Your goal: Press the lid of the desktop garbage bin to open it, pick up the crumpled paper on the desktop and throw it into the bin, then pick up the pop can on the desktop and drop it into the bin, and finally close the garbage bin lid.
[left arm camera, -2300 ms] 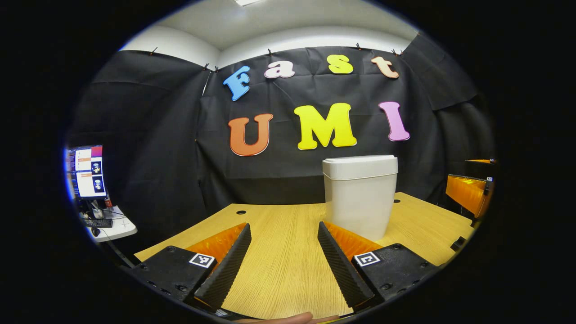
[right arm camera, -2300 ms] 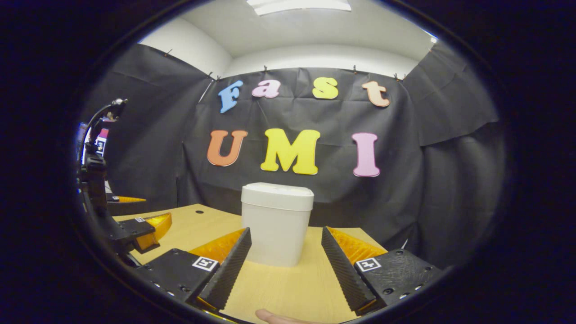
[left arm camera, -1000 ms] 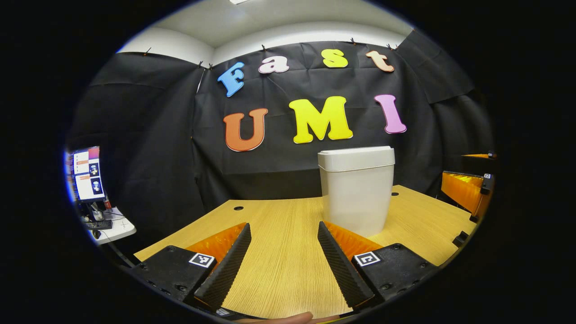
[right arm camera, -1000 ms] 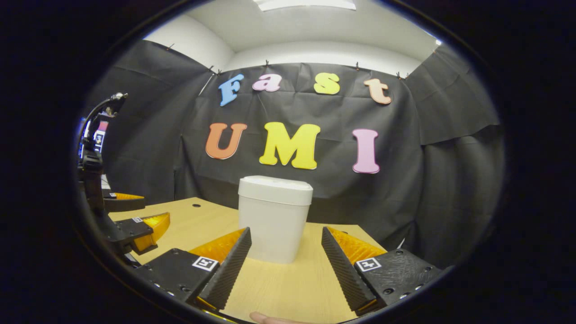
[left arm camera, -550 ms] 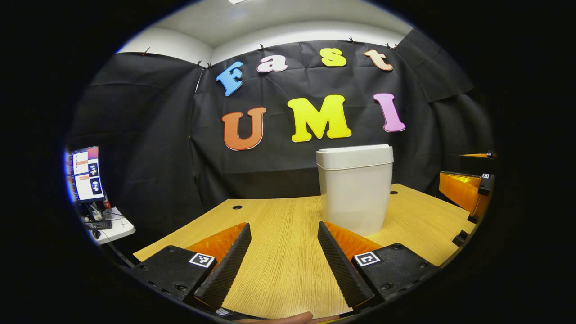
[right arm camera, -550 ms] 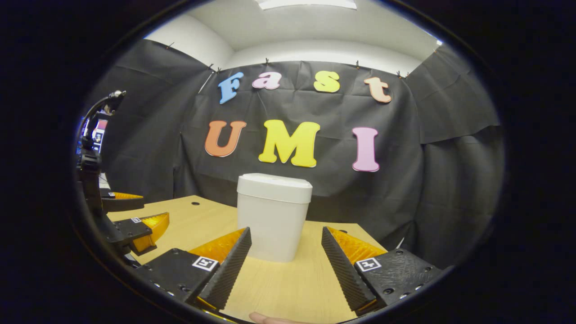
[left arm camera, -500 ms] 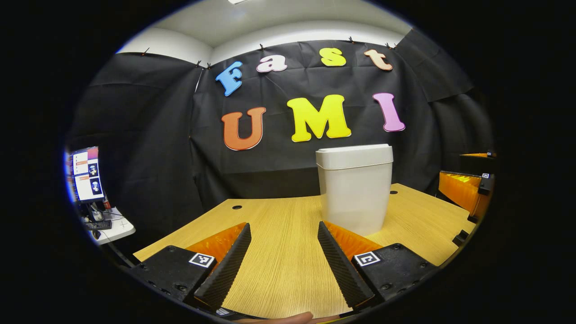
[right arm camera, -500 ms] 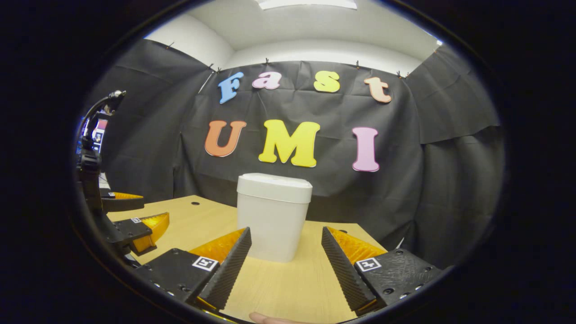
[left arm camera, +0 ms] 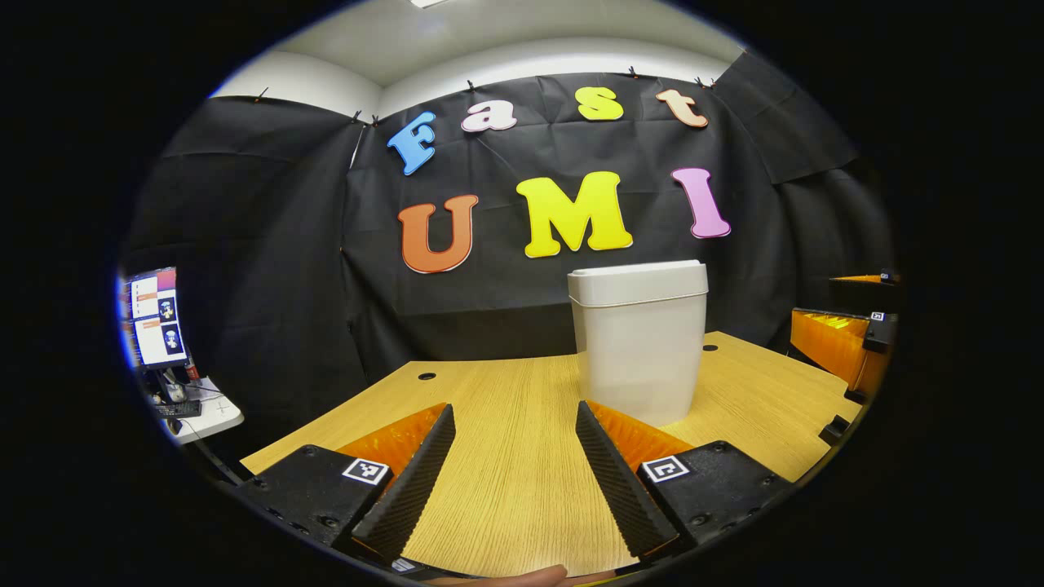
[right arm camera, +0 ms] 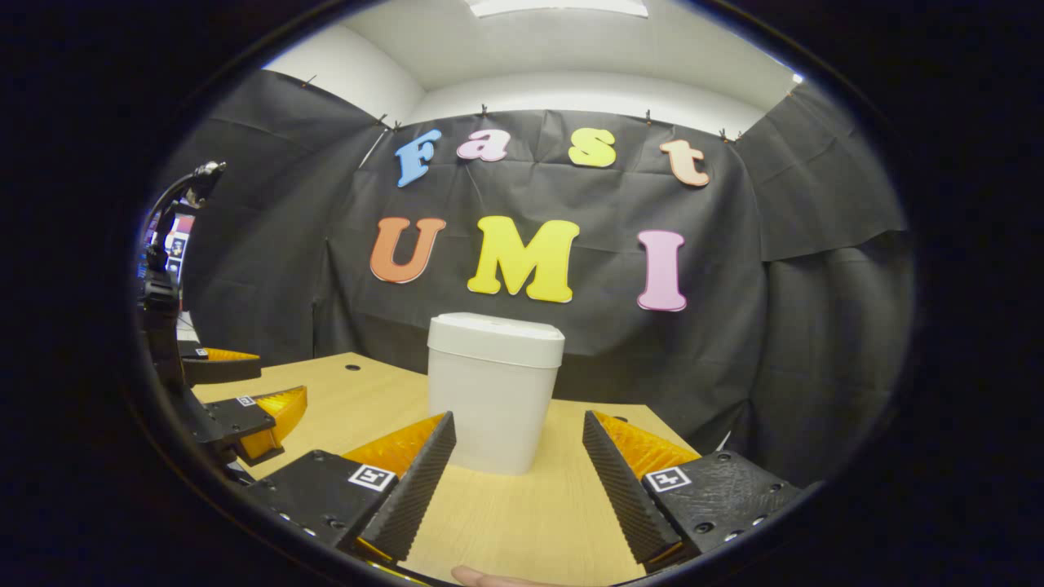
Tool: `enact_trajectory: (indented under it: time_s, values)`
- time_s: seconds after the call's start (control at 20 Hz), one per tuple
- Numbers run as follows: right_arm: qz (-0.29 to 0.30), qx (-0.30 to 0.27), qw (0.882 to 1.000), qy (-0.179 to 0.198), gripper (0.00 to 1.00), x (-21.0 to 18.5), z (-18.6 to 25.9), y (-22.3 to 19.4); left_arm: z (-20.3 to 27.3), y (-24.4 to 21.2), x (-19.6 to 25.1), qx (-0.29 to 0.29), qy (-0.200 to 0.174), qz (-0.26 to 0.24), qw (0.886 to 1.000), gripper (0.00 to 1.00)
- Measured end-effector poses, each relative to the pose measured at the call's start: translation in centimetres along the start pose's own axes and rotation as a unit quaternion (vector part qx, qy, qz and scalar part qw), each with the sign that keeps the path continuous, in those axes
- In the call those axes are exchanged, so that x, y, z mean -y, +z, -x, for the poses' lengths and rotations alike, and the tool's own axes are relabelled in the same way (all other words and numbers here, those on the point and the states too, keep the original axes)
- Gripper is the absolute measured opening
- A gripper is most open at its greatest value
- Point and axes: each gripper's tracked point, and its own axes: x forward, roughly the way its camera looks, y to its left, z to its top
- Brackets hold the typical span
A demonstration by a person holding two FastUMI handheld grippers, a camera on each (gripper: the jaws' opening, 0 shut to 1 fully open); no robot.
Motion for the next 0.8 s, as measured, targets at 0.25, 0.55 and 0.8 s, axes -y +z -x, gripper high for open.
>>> enact_trajectory:
  time_s: [0.25,0.55,0.8]
  values:
    - [0.000,0.002,1.000,-0.008,0.95,0.8,0.0,0.3,0.2,0.2,0.3,0.003,-0.001,0.001,1.000,0.96]
    - [-0.023,-0.001,1.000,0.008,0.95,0.9,0.4,0.6,0.5,0.3,0.8,0.007,-0.002,-0.004,1.000,0.96]
    - [-0.031,0.004,0.999,0.005,0.95,1.5,0.7,1.1,0.7,0.3,1.5,0.010,-0.012,-0.009,1.000,0.96]
